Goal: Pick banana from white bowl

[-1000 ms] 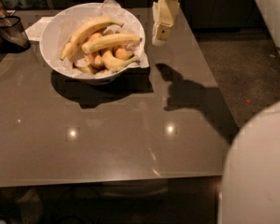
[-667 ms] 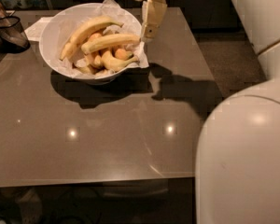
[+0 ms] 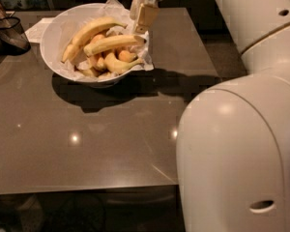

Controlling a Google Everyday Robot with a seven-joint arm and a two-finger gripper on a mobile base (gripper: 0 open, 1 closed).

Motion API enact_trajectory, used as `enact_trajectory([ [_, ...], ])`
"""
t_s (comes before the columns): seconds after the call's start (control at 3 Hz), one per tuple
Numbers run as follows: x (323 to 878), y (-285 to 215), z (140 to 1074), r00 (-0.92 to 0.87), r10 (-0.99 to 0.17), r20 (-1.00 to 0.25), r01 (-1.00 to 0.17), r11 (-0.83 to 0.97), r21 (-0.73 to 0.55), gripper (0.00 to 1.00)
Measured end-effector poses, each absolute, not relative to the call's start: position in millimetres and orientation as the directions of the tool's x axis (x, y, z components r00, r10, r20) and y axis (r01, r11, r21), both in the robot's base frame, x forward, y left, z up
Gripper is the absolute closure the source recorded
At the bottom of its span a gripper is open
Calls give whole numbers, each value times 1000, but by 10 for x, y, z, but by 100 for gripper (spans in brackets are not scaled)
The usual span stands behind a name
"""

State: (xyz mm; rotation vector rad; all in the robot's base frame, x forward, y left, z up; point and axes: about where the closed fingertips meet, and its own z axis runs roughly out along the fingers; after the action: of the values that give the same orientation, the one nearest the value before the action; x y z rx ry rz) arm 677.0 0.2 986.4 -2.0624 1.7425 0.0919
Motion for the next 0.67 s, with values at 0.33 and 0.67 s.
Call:
enact_trajectory([
  [0.33,6830,109,9792,215,-921,-325,-954,-127,-273,58],
  [0.67,6880,233,9717,237,-916,-324,-952,-153,-263,58],
])
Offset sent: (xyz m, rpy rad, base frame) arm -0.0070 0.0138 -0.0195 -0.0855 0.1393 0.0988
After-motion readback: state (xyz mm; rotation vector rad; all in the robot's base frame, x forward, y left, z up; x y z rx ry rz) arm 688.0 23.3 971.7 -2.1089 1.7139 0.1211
